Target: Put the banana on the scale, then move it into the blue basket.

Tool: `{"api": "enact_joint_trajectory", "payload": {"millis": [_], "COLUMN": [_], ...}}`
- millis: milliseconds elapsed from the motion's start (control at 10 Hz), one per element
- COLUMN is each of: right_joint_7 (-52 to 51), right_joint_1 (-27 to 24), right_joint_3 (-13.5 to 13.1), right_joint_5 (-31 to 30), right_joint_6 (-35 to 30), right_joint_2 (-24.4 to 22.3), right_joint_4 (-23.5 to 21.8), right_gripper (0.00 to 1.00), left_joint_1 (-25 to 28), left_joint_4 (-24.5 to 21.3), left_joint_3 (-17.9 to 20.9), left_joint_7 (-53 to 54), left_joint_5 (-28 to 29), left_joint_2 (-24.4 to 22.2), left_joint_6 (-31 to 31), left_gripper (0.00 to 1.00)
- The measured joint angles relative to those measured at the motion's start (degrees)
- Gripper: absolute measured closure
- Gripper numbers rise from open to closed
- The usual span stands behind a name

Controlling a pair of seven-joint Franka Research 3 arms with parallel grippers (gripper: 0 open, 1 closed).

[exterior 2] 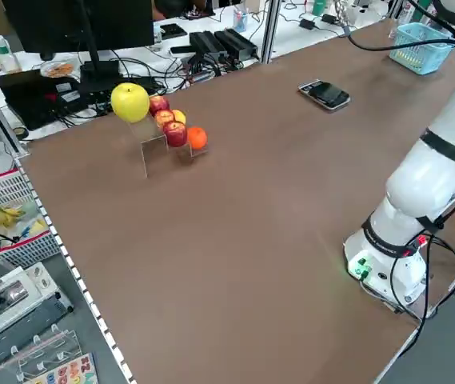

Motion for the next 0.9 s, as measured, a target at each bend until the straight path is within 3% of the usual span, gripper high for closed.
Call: {"api": "enact_joint_trajectory", "payload": {"millis": [100, 300, 900], "right_joint_7": [0.1, -0.4, -3.0], "right_joint_1": [0.2, 0.2, 0.2], "right_joint_3": [-0.1, -0.8, -1.0], "right_joint_5": [0.6, 0.9, 0.9], "right_joint_6": [-5.4, -9.1, -7.4], "right_joint_2": [-2.3, -5.9, -5.4], "right_joint_4": [3.6, 5.5, 2.1], "right_gripper": [0.0, 0.0, 0.0], "left_joint_1": [0.0, 0.1, -0.1], "left_joint_4": [0.0, 0.0, 0.0], "left_joint_3": [0.0, 0.0, -0.1], "left_joint_7": [0.0, 0.0, 0.0], "left_joint_5": [0.0, 0.0, -0.1], "left_joint_2": [0.0, 0.0, 0.0], "left_joint_6": [0.0, 0.0, 0.6], "left_gripper": [0.0, 0.0, 0.0]}}
